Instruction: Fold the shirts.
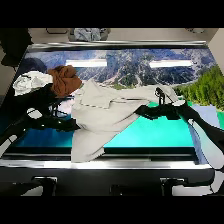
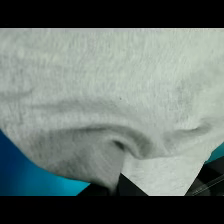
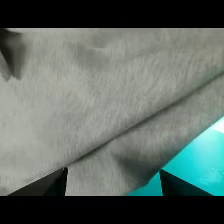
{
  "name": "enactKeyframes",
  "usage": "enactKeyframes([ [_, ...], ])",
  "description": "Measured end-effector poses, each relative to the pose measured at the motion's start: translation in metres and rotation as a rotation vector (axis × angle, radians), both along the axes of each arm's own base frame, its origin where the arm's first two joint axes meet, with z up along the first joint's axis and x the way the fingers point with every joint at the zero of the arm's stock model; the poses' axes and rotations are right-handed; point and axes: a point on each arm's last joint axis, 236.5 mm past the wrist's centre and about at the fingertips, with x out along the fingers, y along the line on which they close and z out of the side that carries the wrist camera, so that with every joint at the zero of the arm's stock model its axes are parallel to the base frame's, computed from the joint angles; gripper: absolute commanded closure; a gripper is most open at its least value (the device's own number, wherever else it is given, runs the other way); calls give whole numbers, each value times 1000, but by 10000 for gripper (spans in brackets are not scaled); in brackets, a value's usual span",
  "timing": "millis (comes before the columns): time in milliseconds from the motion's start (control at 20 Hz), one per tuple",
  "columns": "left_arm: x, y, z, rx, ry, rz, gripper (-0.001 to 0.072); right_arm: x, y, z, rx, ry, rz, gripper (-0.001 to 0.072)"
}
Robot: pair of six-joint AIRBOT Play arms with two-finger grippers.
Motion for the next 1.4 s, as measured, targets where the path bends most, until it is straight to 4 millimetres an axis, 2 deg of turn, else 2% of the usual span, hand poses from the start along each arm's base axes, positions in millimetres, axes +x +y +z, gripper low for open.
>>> enactKeyframes([
  [100,2,0,4,0,-17,3,677,4,3,-2,-4,8,-32,63],
  [150,2,0,6,1,-23,4,677,5,4,-3,-6,11,-41,112],
  [350,4,1,9,2,-36,6,678,3,10,-4,-18,10,-26,110],
  [600,4,1,10,2,-43,2,677,-21,13,1,-72,0,131,104],
  [650,4,1,10,3,-45,0,677,-28,13,0,-78,13,161,77],
  [800,4,1,10,5,-50,-6,677,-45,20,1,-80,38,236,67],
  [1000,4,1,10,5,-53,-10,677,-43,21,-2,-75,55,203,70],
  [1100,4,1,10,6,-54,-12,677,-41,24,-5,-56,68,176,95],
  [1250,4,1,10,6,-54,-13,677,-31,23,-10,-48,61,121,178],
  [1400,4,1,10,9,-66,-29,677,-19,21,-13,-48,45,68,187],
])
